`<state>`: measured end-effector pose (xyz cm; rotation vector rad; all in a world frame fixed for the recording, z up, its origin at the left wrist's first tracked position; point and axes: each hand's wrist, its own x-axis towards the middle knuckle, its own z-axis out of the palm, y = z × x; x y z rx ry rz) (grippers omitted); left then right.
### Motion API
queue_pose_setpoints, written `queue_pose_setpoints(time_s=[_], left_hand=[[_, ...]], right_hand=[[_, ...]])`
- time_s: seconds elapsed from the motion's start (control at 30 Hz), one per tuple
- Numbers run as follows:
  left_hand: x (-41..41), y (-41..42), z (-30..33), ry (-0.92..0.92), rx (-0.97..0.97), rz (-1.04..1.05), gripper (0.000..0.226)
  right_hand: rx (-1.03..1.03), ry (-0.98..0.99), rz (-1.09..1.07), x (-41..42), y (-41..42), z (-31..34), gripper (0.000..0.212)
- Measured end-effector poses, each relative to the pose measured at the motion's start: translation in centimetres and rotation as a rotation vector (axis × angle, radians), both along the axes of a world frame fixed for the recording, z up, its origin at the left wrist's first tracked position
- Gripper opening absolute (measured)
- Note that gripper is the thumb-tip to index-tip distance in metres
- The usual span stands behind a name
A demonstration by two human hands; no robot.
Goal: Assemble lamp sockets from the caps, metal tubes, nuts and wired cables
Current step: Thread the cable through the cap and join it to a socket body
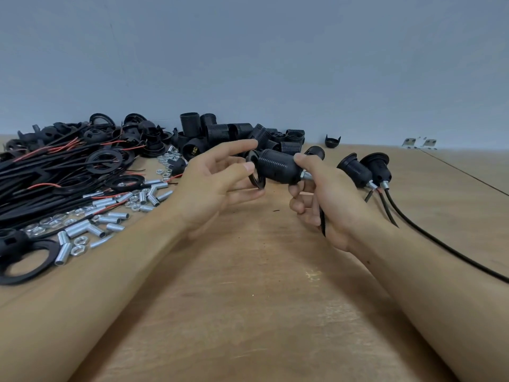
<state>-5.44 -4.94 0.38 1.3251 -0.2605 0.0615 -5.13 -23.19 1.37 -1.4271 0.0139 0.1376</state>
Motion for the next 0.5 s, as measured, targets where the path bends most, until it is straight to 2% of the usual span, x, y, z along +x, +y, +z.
queue_pose_setpoints(time_s=[0.07,0.2,0.27,0.33,0.43,0.5], left_hand=[[0.1,0.0,0.1,0.043,-0.065,-0.020,0.033],[0.6,0.6,0.6,0.161,-0.326,0.028,0.031],[0.7,0.8,0.8,0.215,-0.421,0.010,0.035],[0.5,0.2,0.6,0.216,-0.343,0.051,0.037],[0.1,-1.0,0.1,0.166,-0.085,0.206,0.039],[0.0,-1.5,0.1,0.147,-0.068,0.238,0.034]], right_hand=[[-0.033,-0.013,0.013,-0.2,0.2,0.0,0.028],[0.010,-0.067,-0.086,-0.1,0.0,0.2,0.017],[-0.037,-0.108,-0.110,-0.2,-0.1,0.3,0.014],[-0.095,-0.143,-0.042,-0.4,0.1,0.1,0.013],[-0.132,-0.219,0.079,-0.7,0.6,-0.4,0.012],[-0.186,-0.299,0.129,-0.8,0.7,-0.8,0.013]])
